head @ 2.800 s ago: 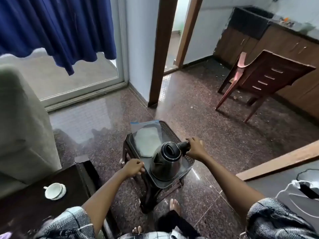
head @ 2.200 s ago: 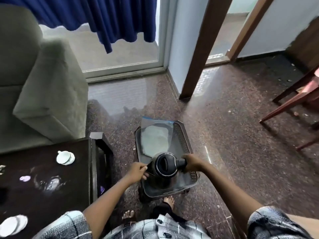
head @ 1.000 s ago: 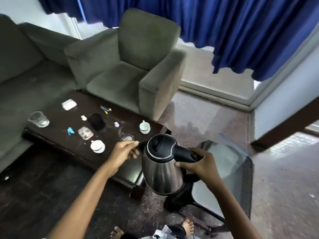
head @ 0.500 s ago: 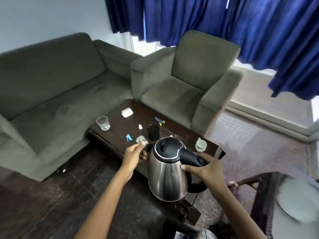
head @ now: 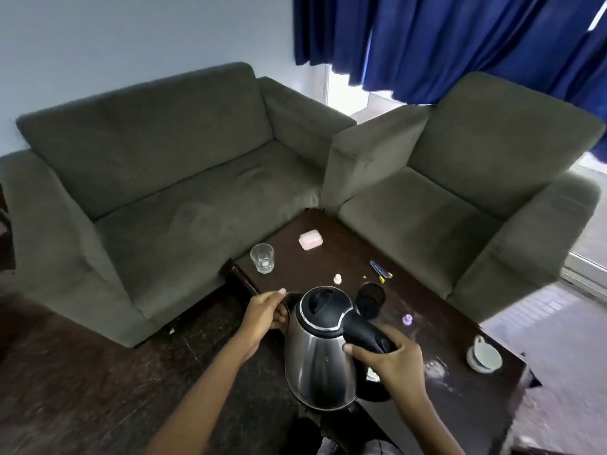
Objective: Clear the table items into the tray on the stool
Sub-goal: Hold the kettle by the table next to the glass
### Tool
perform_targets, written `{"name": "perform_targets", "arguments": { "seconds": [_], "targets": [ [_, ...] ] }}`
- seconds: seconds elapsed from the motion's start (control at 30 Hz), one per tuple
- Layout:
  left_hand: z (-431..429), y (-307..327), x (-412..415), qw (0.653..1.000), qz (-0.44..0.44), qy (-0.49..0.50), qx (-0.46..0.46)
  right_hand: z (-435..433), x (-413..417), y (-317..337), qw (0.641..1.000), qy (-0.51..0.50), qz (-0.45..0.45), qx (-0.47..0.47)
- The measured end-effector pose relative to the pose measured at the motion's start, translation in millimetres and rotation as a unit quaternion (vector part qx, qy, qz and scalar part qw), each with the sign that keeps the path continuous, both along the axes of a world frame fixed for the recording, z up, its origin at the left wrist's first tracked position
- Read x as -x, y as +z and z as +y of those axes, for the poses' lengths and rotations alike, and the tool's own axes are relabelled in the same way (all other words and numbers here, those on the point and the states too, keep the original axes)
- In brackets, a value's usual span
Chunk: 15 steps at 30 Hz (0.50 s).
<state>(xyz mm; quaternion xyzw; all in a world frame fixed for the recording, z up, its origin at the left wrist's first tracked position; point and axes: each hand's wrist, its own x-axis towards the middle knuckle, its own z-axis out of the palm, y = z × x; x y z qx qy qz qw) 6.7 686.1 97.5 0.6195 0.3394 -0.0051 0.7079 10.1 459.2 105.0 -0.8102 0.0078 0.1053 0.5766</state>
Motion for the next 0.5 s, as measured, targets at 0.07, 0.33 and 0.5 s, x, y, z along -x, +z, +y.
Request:
{"name": "perform_targets", "arguments": {
  "seconds": [0.07, 0.33, 0.5],
  "targets": [
    [25.1, -4.8, -17.7, 1.0, 0.013, -0.003, -0.002, 26.6, -14.8, -3.9, 1.0, -0.004, 0.006, -0.003],
    [109.7, -32.0, -82.1, 0.995, 0.055, -0.065, -0.045, 110.4, -69.4, -8.9, 0.999, -0.024, 0.035, 0.029],
    [162.0, -47.8, -130.3, 0.987, 0.067, -0.14, -0.041, 160.6, -100.1, -17.4, 0.996, -0.056, 0.043, 0.06]
  ]
}}
